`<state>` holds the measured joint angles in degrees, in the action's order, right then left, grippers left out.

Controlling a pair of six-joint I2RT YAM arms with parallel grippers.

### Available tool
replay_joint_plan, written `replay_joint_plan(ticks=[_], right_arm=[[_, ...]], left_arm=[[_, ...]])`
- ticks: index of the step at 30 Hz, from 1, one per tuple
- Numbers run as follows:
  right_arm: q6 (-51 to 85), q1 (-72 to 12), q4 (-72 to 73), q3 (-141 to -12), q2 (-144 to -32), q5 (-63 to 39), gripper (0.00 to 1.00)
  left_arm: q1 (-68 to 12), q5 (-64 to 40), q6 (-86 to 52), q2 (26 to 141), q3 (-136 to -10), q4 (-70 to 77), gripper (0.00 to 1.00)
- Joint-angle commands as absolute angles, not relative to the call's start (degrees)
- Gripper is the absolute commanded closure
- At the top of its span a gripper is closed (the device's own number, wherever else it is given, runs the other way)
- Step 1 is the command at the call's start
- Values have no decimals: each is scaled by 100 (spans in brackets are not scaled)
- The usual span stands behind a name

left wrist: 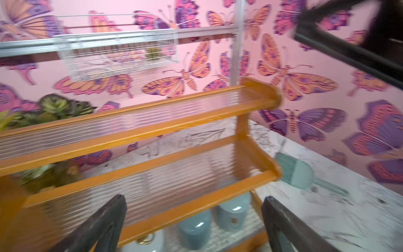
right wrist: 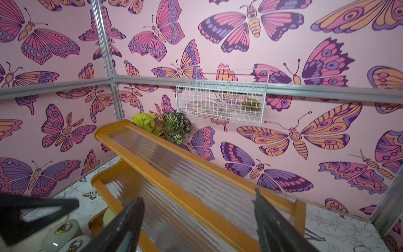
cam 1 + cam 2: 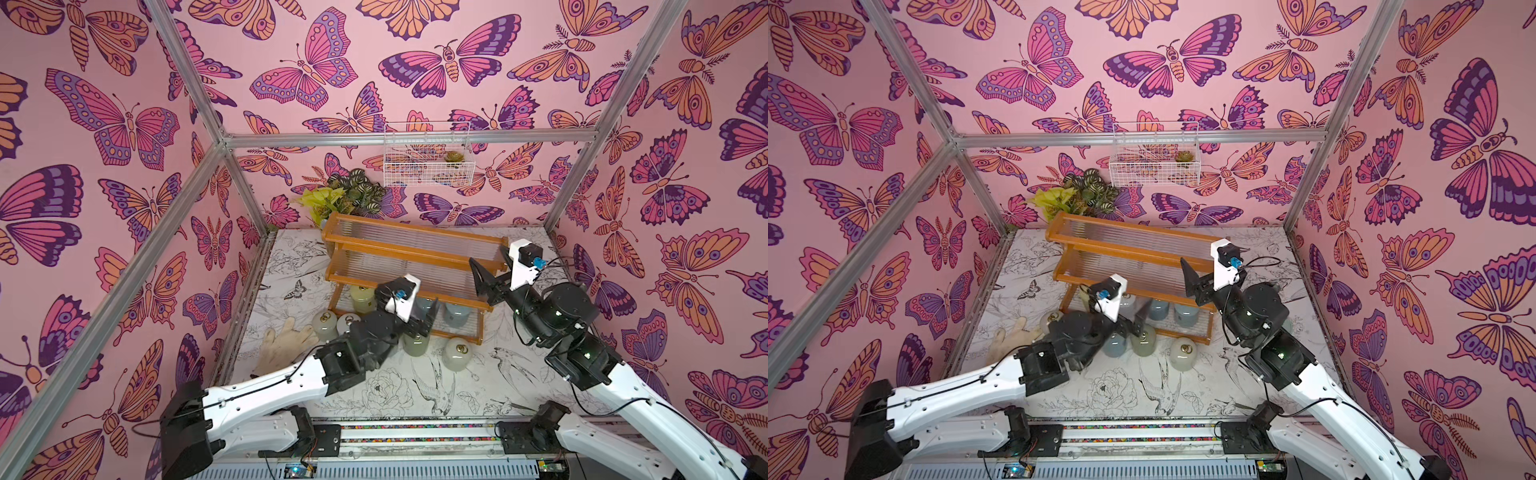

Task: Remove the tea canisters from the shelf
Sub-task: Place the tea canister at the center of the board, then adjust the shelf at the center of the board.

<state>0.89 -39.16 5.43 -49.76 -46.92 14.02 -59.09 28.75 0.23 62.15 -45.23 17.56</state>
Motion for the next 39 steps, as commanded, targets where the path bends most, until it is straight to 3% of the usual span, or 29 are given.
replay_joint_plan(ticks=[1,8,14,20,27,29,33,39], right_arm=[[560,-4048,-22,-4690,-4772,1552,27],[1518,-4140,-522,-4040,-4590,2003,48],[2193,-4140,-1265,-3739,-4189,2679,41],[2546,-4135,-1709,-3554,-3944,2380,46],[2894,-4140,-2140,-3552,-4129,1978,62],[3120,-4138,-2290,-3488,-4131,2112,59],[3390,-4139,-2500,-3398,-4105,2518,42],[3269,-4125,-2260,-3521,-4075,2977,29]], left_arm=[[-5274,2919,-486,5905,-4641,801,0],[-4774,2641,-393,6091,-5232,258,0],[-4488,2153,-560,6449,-5616,3,0],[-4205,1704,-664,6792,-5838,-63,0],[-4037,1512,-672,7011,-5959,-110,0],[-3954,1458,-715,7048,-5950,-122,0],[-3848,1329,-803,7110,-5925,-116,0],[-3811,1239,-838,7146,-5847,-31,0]])
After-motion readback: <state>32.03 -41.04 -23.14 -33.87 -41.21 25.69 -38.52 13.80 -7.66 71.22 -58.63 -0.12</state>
